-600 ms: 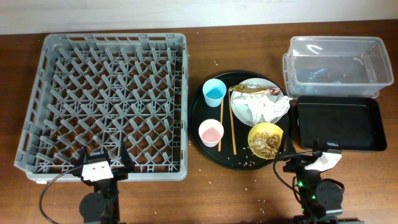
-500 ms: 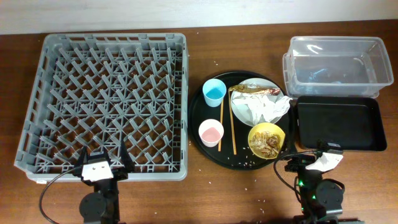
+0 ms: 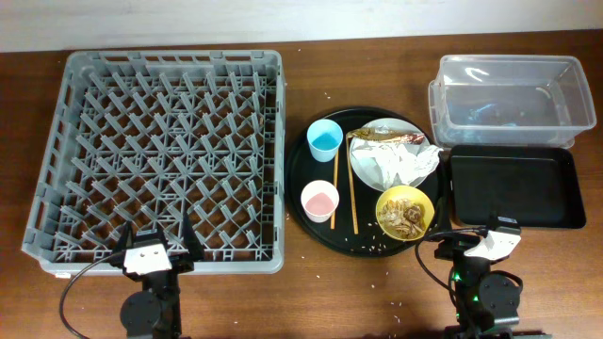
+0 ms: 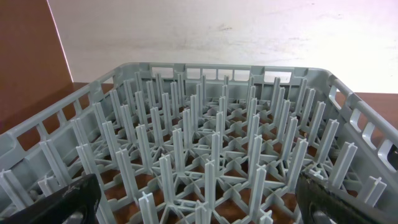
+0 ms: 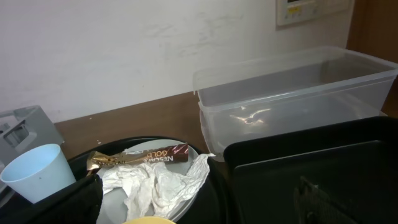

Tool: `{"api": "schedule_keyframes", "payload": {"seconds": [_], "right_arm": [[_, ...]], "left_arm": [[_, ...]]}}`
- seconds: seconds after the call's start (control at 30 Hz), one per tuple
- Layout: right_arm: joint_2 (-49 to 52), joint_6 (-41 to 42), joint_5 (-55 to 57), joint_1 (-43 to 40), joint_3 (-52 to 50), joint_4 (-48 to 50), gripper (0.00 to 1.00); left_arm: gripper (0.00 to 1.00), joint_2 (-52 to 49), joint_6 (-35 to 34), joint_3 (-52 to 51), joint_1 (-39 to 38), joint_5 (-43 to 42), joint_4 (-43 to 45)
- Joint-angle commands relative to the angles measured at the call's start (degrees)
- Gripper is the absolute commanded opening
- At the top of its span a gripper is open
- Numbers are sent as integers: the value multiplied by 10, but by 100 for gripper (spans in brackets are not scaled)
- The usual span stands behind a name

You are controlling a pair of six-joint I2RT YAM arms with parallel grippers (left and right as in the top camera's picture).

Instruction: Sort waste into correct bins and load items into the dishwasher rack

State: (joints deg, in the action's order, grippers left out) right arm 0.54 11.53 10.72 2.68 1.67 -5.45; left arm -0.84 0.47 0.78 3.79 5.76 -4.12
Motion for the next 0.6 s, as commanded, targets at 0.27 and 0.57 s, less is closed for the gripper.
{"api": "schedule_keyframes", "payload": {"seconds": [0.27,0.57], "right_arm": [[-3,-6,-4,3,-3,21,98],[1,-56,-65,3,74,27,98]], "left_arm": [[100,5,11,-2,2,-4,-2],[100,5,11,-2,2,-4,-2]]}}
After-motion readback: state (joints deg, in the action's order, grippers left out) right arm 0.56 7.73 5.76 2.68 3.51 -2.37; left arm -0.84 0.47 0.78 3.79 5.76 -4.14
